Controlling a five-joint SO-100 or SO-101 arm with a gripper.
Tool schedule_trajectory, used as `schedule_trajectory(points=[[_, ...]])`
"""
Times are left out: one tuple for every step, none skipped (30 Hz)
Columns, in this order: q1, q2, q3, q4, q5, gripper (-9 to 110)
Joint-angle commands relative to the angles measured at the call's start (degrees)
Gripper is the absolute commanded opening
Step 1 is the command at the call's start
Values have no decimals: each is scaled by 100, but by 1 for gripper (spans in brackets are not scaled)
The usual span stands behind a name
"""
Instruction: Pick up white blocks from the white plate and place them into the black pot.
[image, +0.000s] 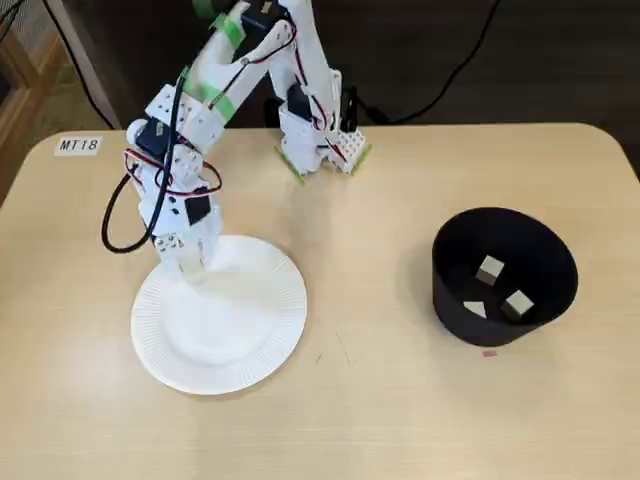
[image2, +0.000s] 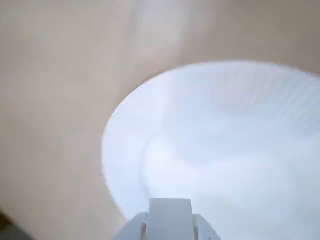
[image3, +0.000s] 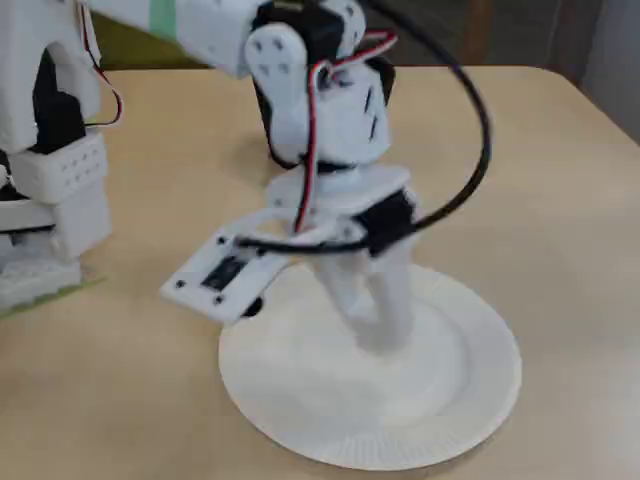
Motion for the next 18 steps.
schedule_trajectory(points=[[-1099,756,-896,-659,-677,-2],[-1433,888,-1134,-686,-896,-2],[-1784,1002,-1336,-686,-1143,-2],[-2153,1143,-1494,-686,-1397,-2],[-2514,1318,-1547,-686,-1626,-2],[-2874,1512,-1547,-642,-1784,-2],[-3234,1696,-1529,-562,-1925,-2],[-3604,1863,-1503,-466,-2065,-2],[-3955,1986,-1494,-334,-2180,-2],[-4298,2074,-1494,-158,-2241,-2],[-4641,2136,-1494,26,-2303,-2],[-4966,2180,-1494,220,-2355,-2],[-5273,2197,-1485,422,-2373,-2],[-5572,2206,-1468,615,-2382,-2],[-5854,2206,-1415,756,-2426,-2],[-6108,2206,-1310,835,-2452,-2],[-6337,2206,-1143,870,-2443,-2],[-6548,2197,-958,870,-2443,-2]])
